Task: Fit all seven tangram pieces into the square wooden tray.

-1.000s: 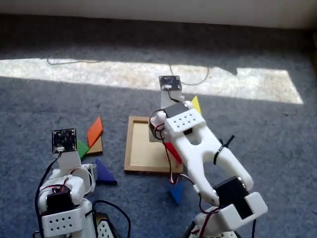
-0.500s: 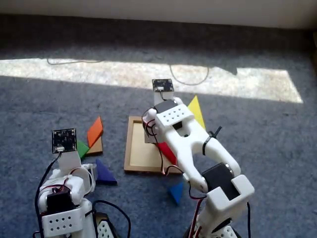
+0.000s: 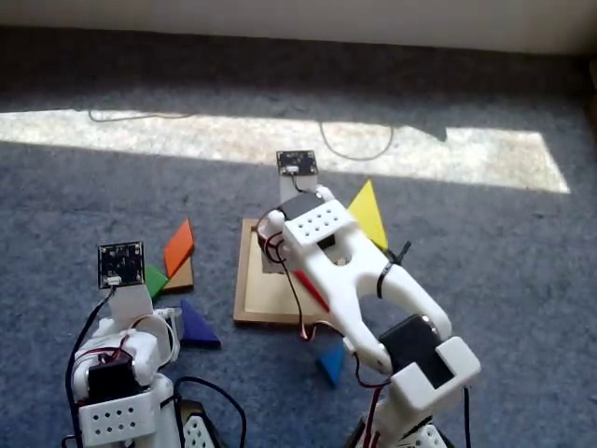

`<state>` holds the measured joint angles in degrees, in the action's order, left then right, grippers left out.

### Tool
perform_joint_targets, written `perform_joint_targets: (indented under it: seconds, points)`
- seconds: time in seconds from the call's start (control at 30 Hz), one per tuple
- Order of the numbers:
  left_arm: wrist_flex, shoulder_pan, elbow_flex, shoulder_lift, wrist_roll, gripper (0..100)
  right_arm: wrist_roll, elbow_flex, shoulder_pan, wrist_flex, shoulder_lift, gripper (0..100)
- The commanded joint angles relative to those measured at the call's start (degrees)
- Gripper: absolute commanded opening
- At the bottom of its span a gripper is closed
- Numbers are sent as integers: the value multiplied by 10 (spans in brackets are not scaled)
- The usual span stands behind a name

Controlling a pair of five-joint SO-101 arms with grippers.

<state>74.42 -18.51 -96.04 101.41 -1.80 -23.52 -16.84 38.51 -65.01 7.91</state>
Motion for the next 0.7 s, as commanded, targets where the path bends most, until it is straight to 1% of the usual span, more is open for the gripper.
perform_joint_targets:
  seconds: [0.0, 0.03, 0.17, 0.33, 0.53, 0.67]
  points:
    - [4, -5, -11, 29, -2, 185, 42, 32, 7, 14, -80, 31]
    - [4, -5, -11, 29, -2, 185, 50, 31, 7, 32, -83, 6]
    - [4, -5, -11, 29, -2, 185, 46, 0, -1, 87, -64, 5]
    - [4, -5, -11, 29, -2, 185, 48, -44, -25, 91, -23, 5]
    - [4, -5, -11, 29, -2, 185, 50, -45, -86, 87, -15, 5]
    - [4, -5, -11, 29, -2, 185, 53, -42, -97, 75, -15, 5]
